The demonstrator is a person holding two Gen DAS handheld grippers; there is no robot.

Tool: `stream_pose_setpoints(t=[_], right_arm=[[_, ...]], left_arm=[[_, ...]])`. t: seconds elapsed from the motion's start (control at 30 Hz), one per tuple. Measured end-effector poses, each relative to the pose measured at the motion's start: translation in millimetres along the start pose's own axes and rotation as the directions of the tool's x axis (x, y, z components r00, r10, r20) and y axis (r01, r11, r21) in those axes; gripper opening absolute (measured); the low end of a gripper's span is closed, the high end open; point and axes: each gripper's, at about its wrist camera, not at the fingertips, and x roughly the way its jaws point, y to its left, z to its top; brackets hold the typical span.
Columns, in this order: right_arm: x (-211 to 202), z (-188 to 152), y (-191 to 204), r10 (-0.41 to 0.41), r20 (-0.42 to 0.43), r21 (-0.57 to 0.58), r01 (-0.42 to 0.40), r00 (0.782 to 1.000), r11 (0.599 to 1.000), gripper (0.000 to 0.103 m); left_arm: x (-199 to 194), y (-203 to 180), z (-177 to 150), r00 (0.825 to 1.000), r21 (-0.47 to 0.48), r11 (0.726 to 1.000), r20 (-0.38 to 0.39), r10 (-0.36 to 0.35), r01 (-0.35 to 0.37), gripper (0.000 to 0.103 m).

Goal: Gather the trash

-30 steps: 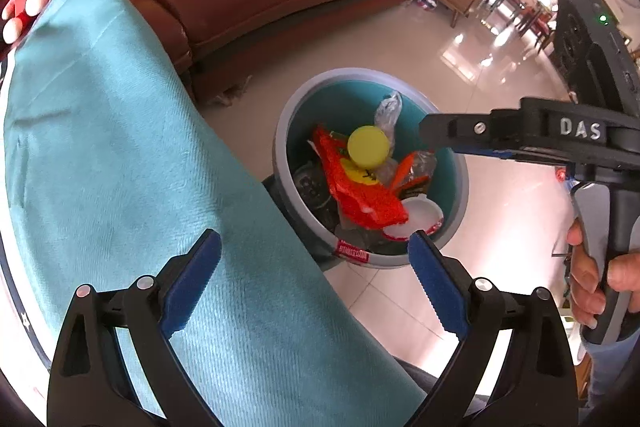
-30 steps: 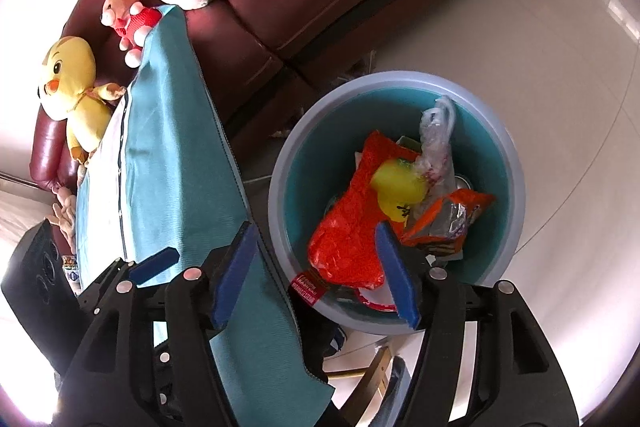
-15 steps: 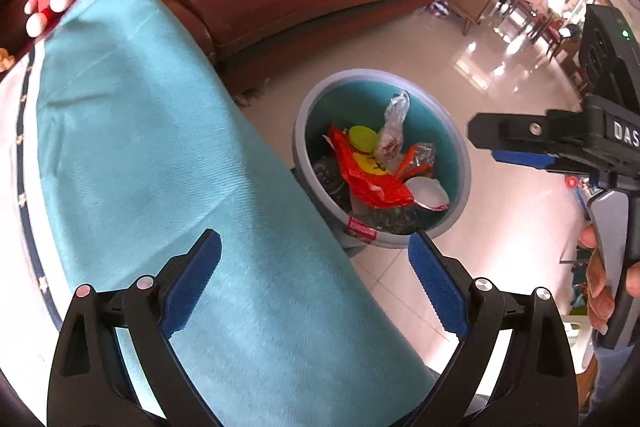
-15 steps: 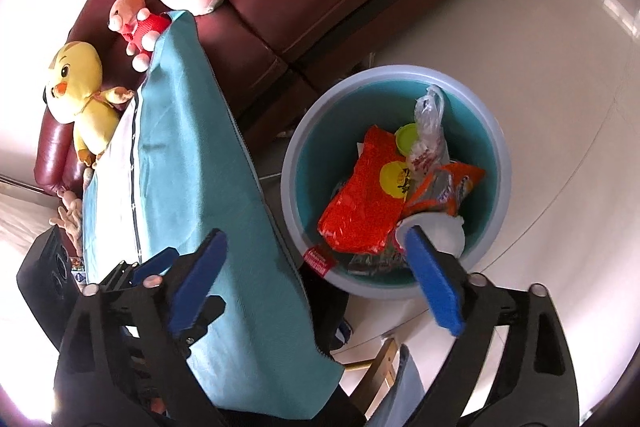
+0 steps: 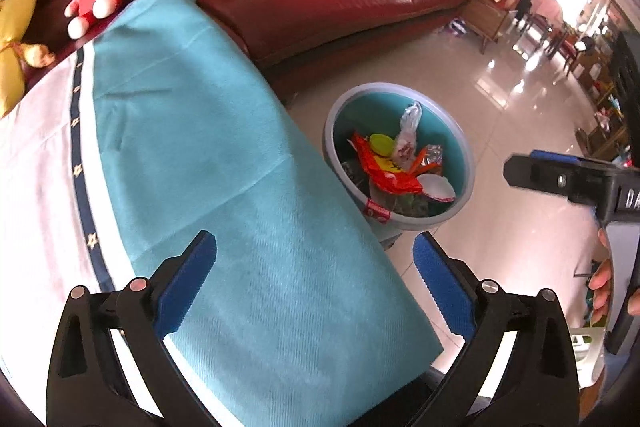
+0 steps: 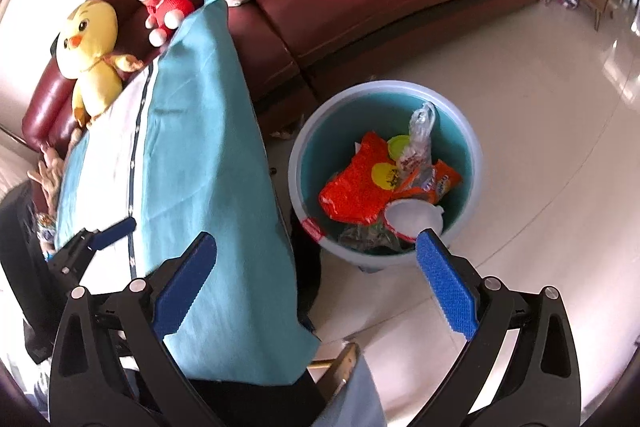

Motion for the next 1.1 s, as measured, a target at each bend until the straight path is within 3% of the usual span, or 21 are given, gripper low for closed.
stream_pose_setpoints(t=[0.27,0.37,0.77,1.1], right_arm=[[-19.2,-28.0,11.9,-0.072,0.033,-0.063,0.074,0.997,0.995,0.096],[-25.4,-37.3,12.6,-0.053,0.039,-0.073,0.056,0.998,0.996,0.096],[-42.4,-56.1,26.1,-0.105,0.098,-0.138,0.118,0.990,0.983,0.096],[-29.7,-60.2,23.9,-0.116,0.065,-0.123,0.123,0.991,0.985,0.096]], left_arm=[[-21.1,-1.0,-14.4,0.997,-0.016,0.997,0.020,0.072,-0.072,0.099],[-24.9,-1.7,-17.2,0.996,-0.019,0.996,0.025,0.090,-0.089,0.099],[-38.4,-3.4,-32.4,0.996,-0.049,0.996,0.025,0.082,-0.081,0.099],[-33.8,-0.4,-38.4,0.997,-0.066,0.995,0.007,0.080,-0.079,0.099]])
